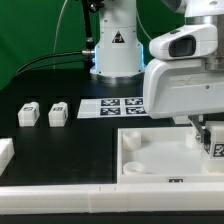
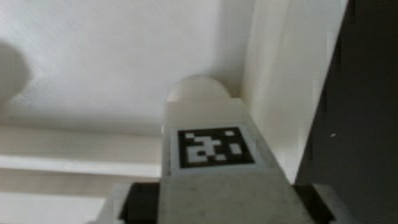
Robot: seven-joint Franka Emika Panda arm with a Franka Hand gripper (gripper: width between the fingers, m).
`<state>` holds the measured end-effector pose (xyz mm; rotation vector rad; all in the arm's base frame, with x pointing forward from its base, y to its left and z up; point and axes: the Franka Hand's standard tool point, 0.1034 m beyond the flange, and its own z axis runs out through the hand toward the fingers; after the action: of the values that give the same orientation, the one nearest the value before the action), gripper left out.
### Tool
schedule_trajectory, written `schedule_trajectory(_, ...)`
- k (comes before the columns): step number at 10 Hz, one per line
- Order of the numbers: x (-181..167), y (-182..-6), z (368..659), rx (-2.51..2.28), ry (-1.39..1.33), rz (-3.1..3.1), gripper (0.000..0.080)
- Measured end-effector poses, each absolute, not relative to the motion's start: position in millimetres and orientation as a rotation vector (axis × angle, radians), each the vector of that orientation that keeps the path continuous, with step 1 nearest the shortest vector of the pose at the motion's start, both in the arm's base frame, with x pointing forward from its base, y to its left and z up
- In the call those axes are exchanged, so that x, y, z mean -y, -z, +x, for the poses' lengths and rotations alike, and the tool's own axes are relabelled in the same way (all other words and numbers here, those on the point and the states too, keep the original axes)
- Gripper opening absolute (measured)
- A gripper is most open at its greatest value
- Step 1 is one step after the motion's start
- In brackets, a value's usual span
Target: Assemble one leg
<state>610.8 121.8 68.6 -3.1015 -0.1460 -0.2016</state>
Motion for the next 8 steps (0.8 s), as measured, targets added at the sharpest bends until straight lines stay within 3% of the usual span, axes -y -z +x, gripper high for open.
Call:
schedule_trajectory(5,-121.3,-68.5,610.7,-0.021,0.198,-3.098,0.0293)
schedule_trajectory(8,-118.9,-68.3,611.1,-0.568,0.181,-3.019,0.0294)
